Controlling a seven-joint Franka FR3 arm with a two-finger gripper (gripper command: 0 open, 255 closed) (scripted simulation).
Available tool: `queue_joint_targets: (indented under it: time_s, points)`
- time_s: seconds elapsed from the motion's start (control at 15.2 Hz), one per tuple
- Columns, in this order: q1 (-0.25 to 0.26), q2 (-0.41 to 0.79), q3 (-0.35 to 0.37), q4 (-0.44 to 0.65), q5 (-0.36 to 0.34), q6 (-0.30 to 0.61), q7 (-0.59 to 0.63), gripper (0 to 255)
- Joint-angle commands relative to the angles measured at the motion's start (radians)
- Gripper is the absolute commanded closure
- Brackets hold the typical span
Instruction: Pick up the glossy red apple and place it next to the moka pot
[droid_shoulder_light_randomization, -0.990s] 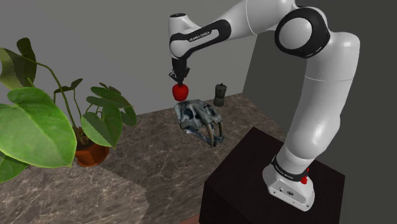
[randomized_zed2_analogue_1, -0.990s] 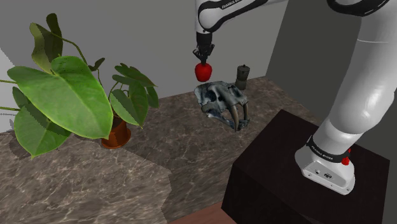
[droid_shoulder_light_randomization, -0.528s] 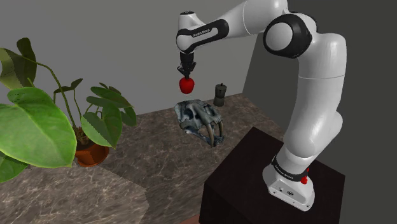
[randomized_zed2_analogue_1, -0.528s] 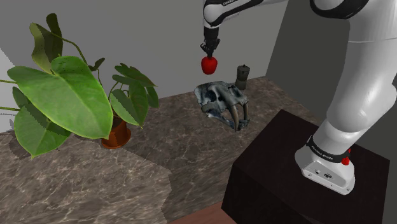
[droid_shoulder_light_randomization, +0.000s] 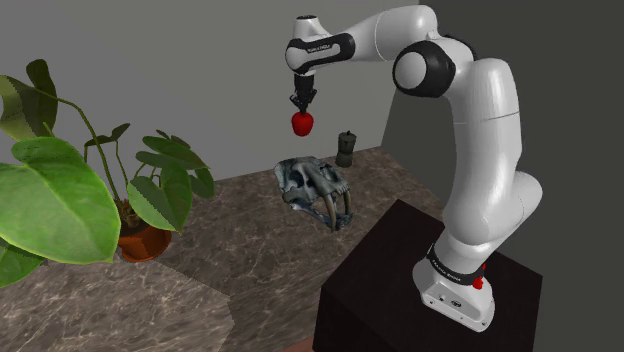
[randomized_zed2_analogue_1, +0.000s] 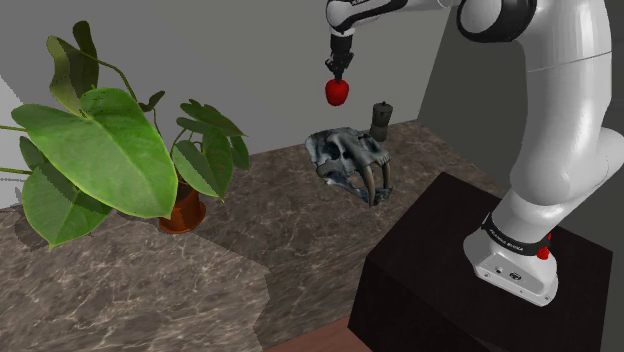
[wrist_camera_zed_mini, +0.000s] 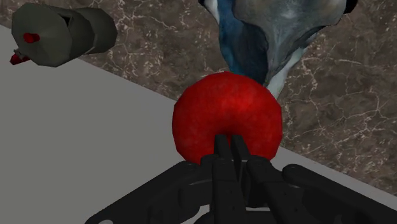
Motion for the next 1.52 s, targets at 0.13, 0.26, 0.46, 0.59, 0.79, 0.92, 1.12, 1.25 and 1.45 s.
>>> queue_joint_targets:
  time_s: [0.13, 0.26, 0.46, 0.59, 0.79, 0.92, 1.12, 1.25, 1.45]
  points:
    - [-0.039, 0.131, -0.015, 0.225, 0.007, -0.088, -0.077, 255]
    - [-0.055, 0.22, -0.022, 0.376, 0.01, -0.147, -0.112, 255]
    - [-0.064, 0.314, -0.027, 0.526, 0.011, -0.201, -0.14, 255]
    - [-0.067, 0.307, -0.027, 0.486, 0.011, -0.169, -0.138, 255]
    - [-0.069, 0.303, -0.027, 0.439, 0.01, -0.126, -0.134, 255]
    - [-0.071, 0.303, -0.027, 0.412, 0.009, -0.099, -0.132, 255]
    - [-0.072, 0.306, -0.028, 0.377, 0.007, -0.061, -0.129, 255]
    - [-0.073, 0.31, -0.028, 0.358, 0.006, -0.038, -0.127, 255]
    - [-0.074, 0.319, -0.029, 0.332, 0.005, -0.004, -0.124, 255]
